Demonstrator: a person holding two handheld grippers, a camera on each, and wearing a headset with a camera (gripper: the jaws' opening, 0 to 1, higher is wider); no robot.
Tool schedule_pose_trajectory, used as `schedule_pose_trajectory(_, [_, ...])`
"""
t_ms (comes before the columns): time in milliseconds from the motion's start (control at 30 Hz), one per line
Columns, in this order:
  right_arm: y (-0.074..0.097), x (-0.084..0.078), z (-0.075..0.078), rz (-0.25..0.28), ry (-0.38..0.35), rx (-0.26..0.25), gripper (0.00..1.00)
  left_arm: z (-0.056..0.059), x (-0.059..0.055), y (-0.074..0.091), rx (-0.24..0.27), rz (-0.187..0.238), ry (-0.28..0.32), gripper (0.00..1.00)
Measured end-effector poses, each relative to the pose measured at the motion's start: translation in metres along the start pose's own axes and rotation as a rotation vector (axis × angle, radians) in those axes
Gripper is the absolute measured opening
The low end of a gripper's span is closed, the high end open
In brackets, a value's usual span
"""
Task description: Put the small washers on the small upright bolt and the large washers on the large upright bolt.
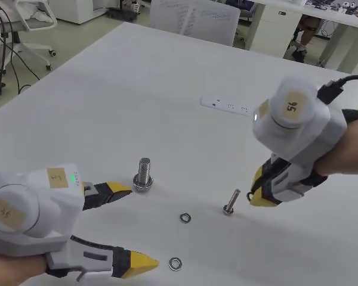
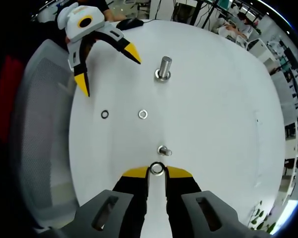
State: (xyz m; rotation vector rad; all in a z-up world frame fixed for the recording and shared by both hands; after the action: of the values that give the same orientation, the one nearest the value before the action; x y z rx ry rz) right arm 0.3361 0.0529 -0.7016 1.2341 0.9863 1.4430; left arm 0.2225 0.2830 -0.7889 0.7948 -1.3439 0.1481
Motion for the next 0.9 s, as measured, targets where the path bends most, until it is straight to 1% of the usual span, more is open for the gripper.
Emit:
schedule_pose_trajectory(233, [0.006, 0.007, 0.009, 0.002, 0.025, -0.019, 0.14, 0.0, 0.0, 0.0, 0.0, 0.001, 0.0, 0.73])
schedule_pose_trajectory(400, [0.007, 0.015, 0.015, 0.005, 0.046, -0.024, 0.14, -0.001, 0.0, 0.0, 0.003, 0.001, 0.003, 0.73])
schedule_pose_trajectory(533, [0.004, 0.021, 0.018, 0.004, 0.062, -0.022, 0.14, -0.001, 0.0, 0.001, 0.006, 0.0, 0.006, 0.73])
schedule_pose_trajectory(600, [0.0, 0.022, 0.021, 0.003, 0.066, -0.015, 0.14, -0.001, 0.0, 0.001, 0.008, -0.001, 0.007, 0.73])
schedule_pose_trajectory(900, [-0.011, 0.017, 0.02, -0.026, 0.071, 0.011, 0.14, -0.001, -0.002, 0.001, 0.011, -0.005, 0.013, 0.73])
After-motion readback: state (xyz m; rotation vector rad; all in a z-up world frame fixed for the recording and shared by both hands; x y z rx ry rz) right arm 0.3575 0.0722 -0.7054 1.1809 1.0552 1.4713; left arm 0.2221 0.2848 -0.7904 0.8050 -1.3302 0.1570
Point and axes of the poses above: the centre of the closed fingertips' face, and the gripper's own axes: y roughly backward along the fingers, z roughly to its right, x roughly out of its top, the point moved 10 cm from there along y, roughly backward along the fingers, and after that the axes turned 3 degrees about -x, right-handed, at the moved point
